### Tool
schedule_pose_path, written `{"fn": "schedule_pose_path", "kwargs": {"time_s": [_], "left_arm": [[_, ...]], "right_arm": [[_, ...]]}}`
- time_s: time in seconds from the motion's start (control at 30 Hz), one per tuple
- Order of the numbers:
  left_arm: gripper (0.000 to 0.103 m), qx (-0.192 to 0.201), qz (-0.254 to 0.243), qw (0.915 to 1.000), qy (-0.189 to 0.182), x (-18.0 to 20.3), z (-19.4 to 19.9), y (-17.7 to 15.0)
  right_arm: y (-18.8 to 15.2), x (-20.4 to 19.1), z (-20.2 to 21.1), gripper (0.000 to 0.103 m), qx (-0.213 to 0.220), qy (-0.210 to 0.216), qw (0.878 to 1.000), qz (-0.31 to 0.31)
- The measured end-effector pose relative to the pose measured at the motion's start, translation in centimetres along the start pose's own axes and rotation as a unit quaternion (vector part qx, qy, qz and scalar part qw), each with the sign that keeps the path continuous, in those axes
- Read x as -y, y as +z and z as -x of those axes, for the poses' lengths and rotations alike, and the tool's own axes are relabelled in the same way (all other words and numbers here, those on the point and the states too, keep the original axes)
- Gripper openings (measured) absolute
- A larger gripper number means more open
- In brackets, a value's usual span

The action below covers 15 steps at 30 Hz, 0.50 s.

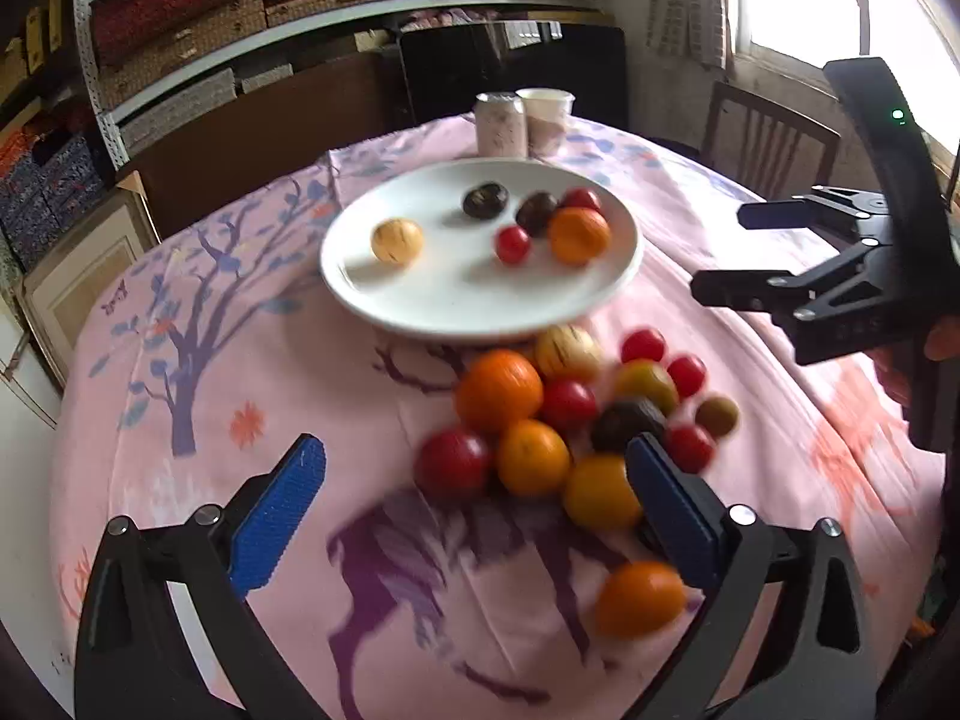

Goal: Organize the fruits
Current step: 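Open both grippers over the plate and return to the fruit pile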

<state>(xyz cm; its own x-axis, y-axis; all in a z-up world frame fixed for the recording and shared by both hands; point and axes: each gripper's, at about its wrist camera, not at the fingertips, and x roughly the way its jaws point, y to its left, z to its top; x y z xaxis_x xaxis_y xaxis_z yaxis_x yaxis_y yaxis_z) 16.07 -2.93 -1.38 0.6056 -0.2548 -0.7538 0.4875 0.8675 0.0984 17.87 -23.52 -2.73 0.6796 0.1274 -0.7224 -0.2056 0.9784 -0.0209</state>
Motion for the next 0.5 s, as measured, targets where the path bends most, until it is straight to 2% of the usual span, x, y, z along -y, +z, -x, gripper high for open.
{"fn": "schedule_pose_path", "kwargs": {"time_s": [0.1, 0.23, 0.3, 0.33, 0.37, 0.4, 0.43, 0.47, 0.5], "left_arm": [[0.099, -0.032, -0.031, 0.9990, -0.009, 2.4, 0.4, -3.6], [0.099, -0.064, -0.069, 0.9956, 0.005, 4.3, -1.4, -6.1], [0.098, -0.065, -0.061, 0.9960, -0.004, 4.1, -2.4, -6.3], [0.089, -0.058, -0.053, 0.9967, -0.018, 3.9, -2.6, -6.1], [0.078, -0.057, -0.041, 0.9964, -0.048, 3.6, -2.8, -5.9], [0.059, -0.052, -0.026, 0.9952, -0.079, 3.3, -2.9, -5.8], [0.039, -0.038, -0.017, 0.9956, -0.085, 3.3, -2.6, -5.7], [0.038, -0.034, -0.011, 0.9943, -0.100, 3.3, -2.6, -5.7], [0.037, -0.036, -0.007, 0.9942, -0.101, 3.2, -2.6, -5.6]], "right_arm": [[-3.2, -0.6, -0.4, 0.099, -0.028, 0.032, 0.999, -0.004], [-4.8, -1.8, -1.5, 0.095, -0.056, 0.038, 0.998, 0.014], [-5.1, -2.3, -2.1, 0.082, -0.064, 0.051, 0.997, 0.018], [-5.2, -2.6, -2.2, 0.079, -0.058, 0.052, 0.997, 0.022], [-5.1, -3.0, -2.1, 0.068, -0.056, 0.058, 0.996, 0.028], [-5.0, -3.5, -1.9, 0.048, -0.052, 0.065, 0.996, 0.034], [-5.1, -3.9, -1.8, 0.038, -0.056, 0.069, 0.996, 0.031], [-5.1, -4.1, -1.7, 0.027, -0.060, 0.062, 0.996, 0.025], [-5.2, -4.4, -1.3, 0.027, -0.065, 0.048, 0.997, 0.020]]}}
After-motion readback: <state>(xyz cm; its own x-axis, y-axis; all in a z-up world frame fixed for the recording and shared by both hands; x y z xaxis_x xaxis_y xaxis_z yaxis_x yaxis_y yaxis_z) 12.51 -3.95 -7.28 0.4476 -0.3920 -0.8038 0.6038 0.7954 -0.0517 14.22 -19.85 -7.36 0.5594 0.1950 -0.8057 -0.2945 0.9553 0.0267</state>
